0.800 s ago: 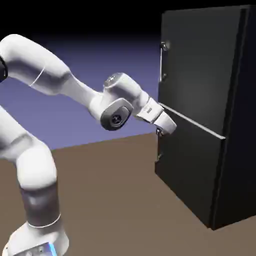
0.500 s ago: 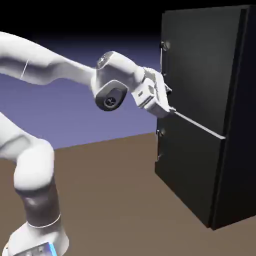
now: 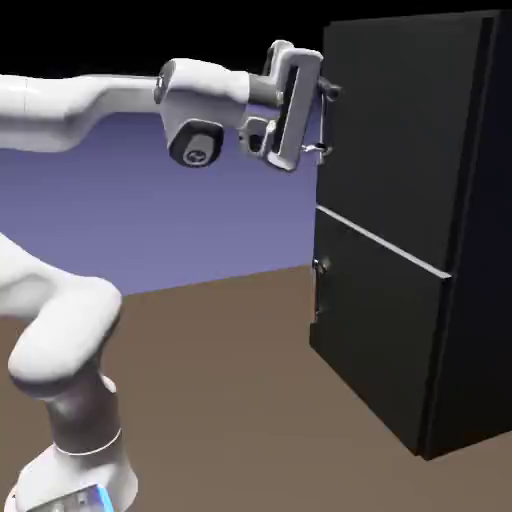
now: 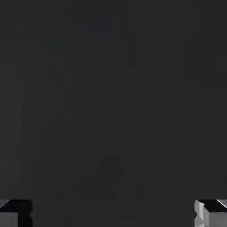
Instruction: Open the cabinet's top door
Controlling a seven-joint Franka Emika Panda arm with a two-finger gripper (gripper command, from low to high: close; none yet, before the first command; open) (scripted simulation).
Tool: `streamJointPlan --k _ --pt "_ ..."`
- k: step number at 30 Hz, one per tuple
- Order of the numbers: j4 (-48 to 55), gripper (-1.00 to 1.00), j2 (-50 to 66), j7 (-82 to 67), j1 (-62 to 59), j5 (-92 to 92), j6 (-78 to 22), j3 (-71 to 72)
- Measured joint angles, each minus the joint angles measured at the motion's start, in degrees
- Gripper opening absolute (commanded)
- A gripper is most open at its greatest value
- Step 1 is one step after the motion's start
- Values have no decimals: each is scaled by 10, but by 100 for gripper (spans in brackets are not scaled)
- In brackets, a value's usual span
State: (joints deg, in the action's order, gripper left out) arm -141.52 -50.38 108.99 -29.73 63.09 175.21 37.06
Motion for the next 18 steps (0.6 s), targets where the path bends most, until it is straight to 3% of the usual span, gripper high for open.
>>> streamJointPlan --k 18 --pt "131 0 -119 449 -205 425 8 250"
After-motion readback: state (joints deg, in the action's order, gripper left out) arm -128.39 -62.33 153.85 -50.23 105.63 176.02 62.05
